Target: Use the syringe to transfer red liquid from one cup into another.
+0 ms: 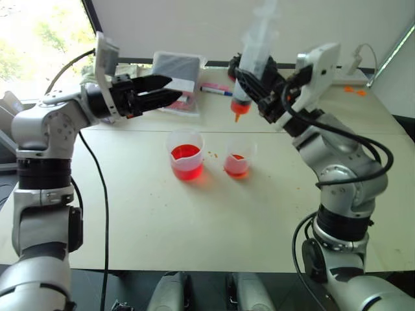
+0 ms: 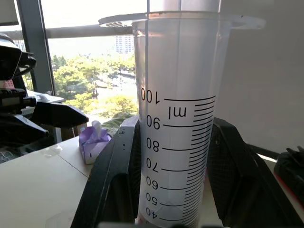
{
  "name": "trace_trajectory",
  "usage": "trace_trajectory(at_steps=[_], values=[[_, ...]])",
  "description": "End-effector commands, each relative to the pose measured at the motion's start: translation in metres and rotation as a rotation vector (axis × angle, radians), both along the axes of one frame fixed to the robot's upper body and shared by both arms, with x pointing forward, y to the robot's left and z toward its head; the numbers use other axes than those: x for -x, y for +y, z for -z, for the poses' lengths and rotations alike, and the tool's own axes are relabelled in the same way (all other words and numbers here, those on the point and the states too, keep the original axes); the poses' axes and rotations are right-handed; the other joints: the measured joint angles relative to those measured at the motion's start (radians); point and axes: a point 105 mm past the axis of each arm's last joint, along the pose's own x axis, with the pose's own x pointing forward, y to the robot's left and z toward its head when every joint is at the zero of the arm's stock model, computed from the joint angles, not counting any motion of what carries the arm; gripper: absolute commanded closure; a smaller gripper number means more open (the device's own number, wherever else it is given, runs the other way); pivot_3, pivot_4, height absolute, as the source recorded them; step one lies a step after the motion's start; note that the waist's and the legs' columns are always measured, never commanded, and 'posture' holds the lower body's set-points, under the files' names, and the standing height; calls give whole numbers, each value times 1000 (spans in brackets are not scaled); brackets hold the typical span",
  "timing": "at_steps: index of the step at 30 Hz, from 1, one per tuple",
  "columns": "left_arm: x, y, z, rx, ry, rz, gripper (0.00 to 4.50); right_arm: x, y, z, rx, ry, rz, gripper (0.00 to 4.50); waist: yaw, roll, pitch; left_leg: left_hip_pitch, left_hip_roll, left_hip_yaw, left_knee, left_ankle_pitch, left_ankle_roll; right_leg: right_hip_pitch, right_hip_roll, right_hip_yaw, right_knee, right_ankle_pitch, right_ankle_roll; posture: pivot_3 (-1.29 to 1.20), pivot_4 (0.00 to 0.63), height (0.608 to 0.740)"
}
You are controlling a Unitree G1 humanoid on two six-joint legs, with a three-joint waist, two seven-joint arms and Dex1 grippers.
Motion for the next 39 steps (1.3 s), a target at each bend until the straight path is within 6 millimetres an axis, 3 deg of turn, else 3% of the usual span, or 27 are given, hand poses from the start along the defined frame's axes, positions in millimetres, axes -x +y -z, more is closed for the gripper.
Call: trace_trajectory(at_steps=[1,9,17,21,39], values=[[3,-8,-16,2,-64,52,1068,9,-4,1,9,-39,43,3162,-2,0,0,0,0,0,0,0,0,0,1,0,0,0,0,0,150,740],[13,-35,-20,9,-61,181,1068,7,-3,31,11,29,85,3162,3,0,0,0,1,0,0,0,0,0,1,1,0,0,0,0,150,740],[36,-65,-45,70,-55,358,1068,5,-2,42,21,52,91,3162,2,0,0,0,0,-1,0,0,0,0,2,1,0,0,0,0,150,740],[38,-77,-46,70,-56,404,1068,6,-1,46,32,55,92,3162,1,0,0,0,0,-1,1,0,1,0,2,1,0,0,0,0,150,740],[15,-113,-37,52,-74,427,1068,10,-1,49,45,52,103,3162,2,0,0,0,0,-1,1,0,1,0,3,1,0,0,0,0,150,740]])
